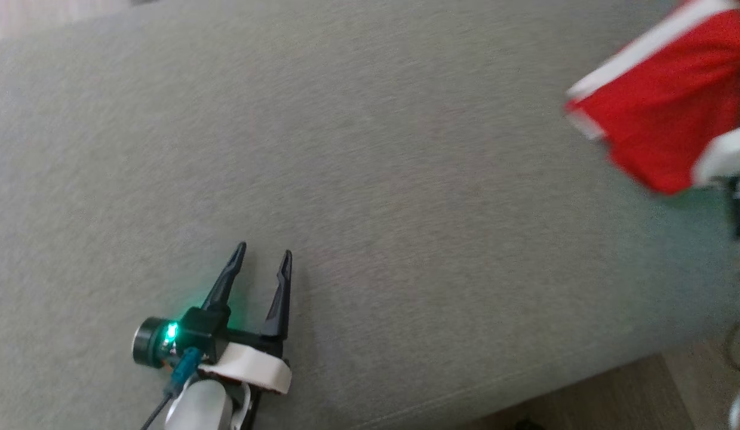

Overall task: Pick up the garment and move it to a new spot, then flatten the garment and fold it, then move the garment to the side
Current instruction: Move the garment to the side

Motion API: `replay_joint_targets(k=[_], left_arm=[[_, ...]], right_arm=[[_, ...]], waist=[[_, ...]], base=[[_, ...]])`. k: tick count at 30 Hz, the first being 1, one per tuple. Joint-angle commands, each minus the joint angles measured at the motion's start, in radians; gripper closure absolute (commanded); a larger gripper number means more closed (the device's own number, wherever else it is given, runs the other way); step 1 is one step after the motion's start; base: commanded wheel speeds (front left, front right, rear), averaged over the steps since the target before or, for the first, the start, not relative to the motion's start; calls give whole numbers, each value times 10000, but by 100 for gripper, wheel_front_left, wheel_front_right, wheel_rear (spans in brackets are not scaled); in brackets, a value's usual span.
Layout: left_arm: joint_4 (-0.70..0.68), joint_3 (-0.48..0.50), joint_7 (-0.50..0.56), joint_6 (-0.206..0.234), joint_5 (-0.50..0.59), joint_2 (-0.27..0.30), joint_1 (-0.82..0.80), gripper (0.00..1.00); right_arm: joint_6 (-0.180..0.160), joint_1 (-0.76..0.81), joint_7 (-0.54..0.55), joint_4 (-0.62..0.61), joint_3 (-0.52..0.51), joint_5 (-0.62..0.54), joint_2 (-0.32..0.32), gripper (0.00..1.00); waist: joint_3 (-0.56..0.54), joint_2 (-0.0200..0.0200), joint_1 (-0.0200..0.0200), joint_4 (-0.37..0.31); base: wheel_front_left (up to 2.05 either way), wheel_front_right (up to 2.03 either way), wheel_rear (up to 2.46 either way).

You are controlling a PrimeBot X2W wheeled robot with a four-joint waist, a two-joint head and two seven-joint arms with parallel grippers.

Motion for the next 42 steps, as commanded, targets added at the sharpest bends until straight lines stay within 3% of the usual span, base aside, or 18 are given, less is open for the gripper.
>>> replay_joint_targets(k=[1, 3, 4, 5, 8, 12, 17, 23, 29, 34, 42], left_arm=[[-308, 354, -53, -38, 77, 36, -258, 0], [-358, 399, -53, -91, 155, 35, -293, 0], [-369, 430, -53, -106, 174, 35, -303, 0], [-384, 474, -53, -118, 181, 34, -312, 0], [-430, 590, -53, -135, 173, 31, -300, 0], [-479, 645, -53, -115, 44, 27, -220, 0], [-579, 631, -53, 22, -200, 26, -35, 0], [-536, 807, -53, 422, -350, 25, 318, 0], [-355, 1145, -53, 868, -385, 25, 770, 0], [-266, 1321, -53, 1087, -438, 25, 1241, 0], [-271, 1759, -53, 1324, -398, 24, 1662, 0]], right_arm=[[-7, -275, 66, -238, -201, -325, -211, 100], [-7, -361, 219, -308, -1113, -981, -417, 100], [-7, -380, 240, -396, -1530, -1320, -456, 80], [-7, -388, 262, -460, -1886, -1644, -439, 0], [-7, -433, 77, -671, -2707, -2197, -143, 0], [-7, -551, -132, -875, -2926, -2395, 437, 0], [-7, -196, -152, -1872, -1962, -1764, 1377, 0], [-7, 942, -154, -2606, -364, -445, 1882, 0], [-7, 2663, -155, -3099, 1165, 1089, 2008, 0], [-7, 4164, -156, -3285, 1878, 3027, 2015, 0], [-7, 5493, -156, -3497, 2665, 3467, 2016, 0]], waist=[[456, 0, -1, 536], [571, 0, -1, 723], [608, 0, -1, 796], [625, 0, -1, 850], [584, 0, -1, 950], [284, 0, -1, 996], [-259, 0, -1, 1100], [-980, 0, -1, 1384], [-1829, 0, -1, 1894], [-2441, 0, -1, 2403], [-2922, 0, -1, 2961]], base=[[0, 0, 0], [0, 0, 0], [0, 0, 0], [0, 0, 0], [0, 0, 0], [0, 0, 0], [0, 0, 0], [0, 0, 0], [0, 0, 0], [0, 0, 0], [0, 0, 0]])
